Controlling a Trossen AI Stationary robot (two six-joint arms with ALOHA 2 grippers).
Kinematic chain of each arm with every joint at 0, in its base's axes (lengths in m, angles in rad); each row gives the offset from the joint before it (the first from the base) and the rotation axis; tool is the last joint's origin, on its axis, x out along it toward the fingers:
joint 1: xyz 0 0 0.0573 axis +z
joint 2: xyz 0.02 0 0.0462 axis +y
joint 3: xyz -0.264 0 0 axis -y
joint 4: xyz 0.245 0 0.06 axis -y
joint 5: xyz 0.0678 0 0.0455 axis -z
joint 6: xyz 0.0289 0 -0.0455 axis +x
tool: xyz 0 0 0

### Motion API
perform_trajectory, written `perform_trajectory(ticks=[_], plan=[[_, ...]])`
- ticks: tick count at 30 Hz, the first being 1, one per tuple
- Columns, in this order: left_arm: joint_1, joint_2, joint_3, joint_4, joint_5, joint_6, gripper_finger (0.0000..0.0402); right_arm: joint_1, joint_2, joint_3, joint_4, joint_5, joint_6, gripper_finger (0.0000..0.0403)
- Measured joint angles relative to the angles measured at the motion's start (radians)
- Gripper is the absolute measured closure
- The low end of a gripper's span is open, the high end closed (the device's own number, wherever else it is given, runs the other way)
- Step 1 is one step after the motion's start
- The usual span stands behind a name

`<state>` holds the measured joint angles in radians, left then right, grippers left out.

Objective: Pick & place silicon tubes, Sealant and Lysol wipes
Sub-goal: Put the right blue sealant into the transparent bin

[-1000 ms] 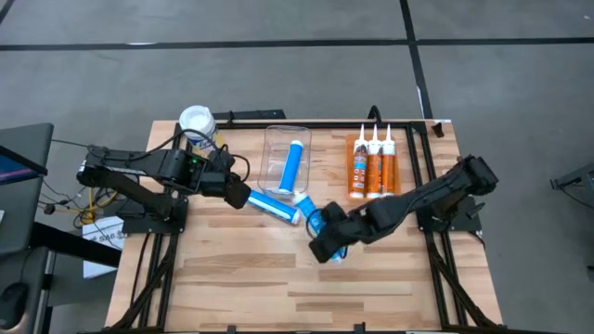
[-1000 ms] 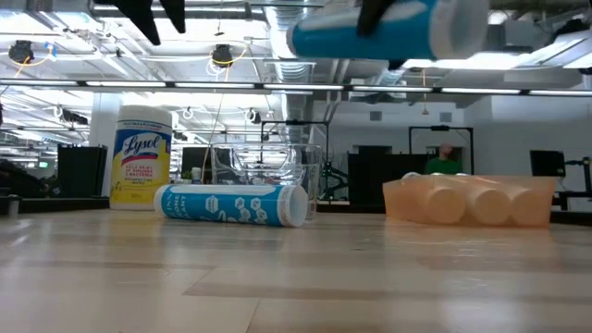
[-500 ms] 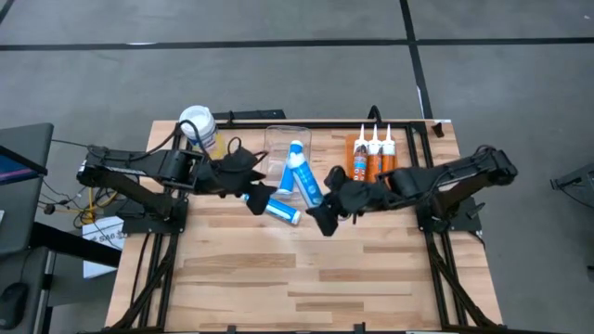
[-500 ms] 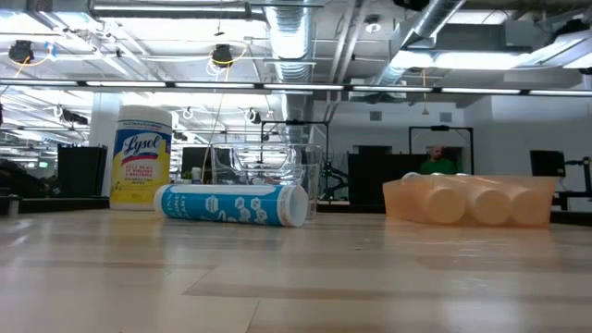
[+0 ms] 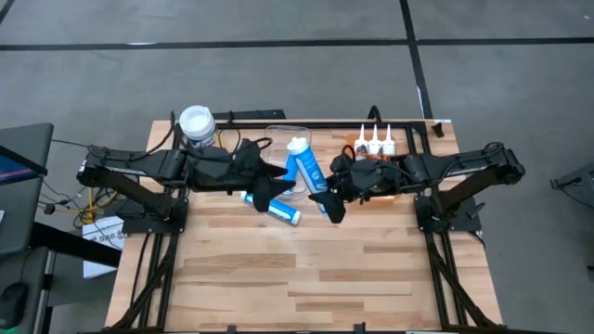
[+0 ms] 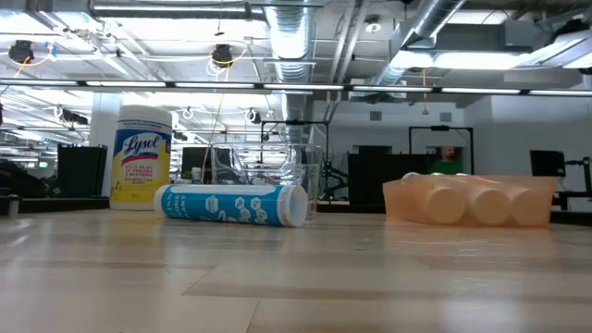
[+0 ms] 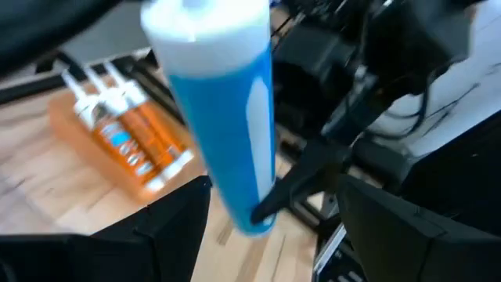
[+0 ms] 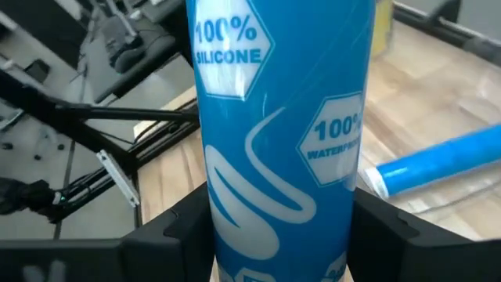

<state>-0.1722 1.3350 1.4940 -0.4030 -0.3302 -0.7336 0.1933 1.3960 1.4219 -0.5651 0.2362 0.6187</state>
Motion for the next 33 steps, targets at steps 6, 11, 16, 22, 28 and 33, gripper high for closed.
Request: perform_trajectory(ticks=[6,11,16,22,28,33], plan=[[0.002,0.017,0.000,0.072,-0.037,0.015,0.0132,-0.002,-0.011,0.000,0.091,-0.040,-0.052,0.0201],[0.002,0.052,0.000,0.105,-0.049,0.026,0.0132,-0.016,-0.010,-0.001,0.140,-0.118,-0.060,0.0201],[0.002,0.082,0.000,0.144,-0.055,0.072,0.0132,-0.024,-0.009,-0.001,0.161,-0.156,-0.062,0.0201],[0.014,0.088,0.000,0.193,-0.082,0.118,0.0131,-0.025,-0.009,-0.001,0.170,-0.156,-0.059,0.0201],[0.027,0.094,0.001,0.266,-0.093,0.151,0.0132,-0.023,-0.001,-0.002,0.205,-0.175,-0.058,0.0202],[0.042,0.113,0.002,0.265,-0.083,0.140,0.0143,-0.036,-0.001,-0.002,0.210,-0.176,-0.050,0.0202]])
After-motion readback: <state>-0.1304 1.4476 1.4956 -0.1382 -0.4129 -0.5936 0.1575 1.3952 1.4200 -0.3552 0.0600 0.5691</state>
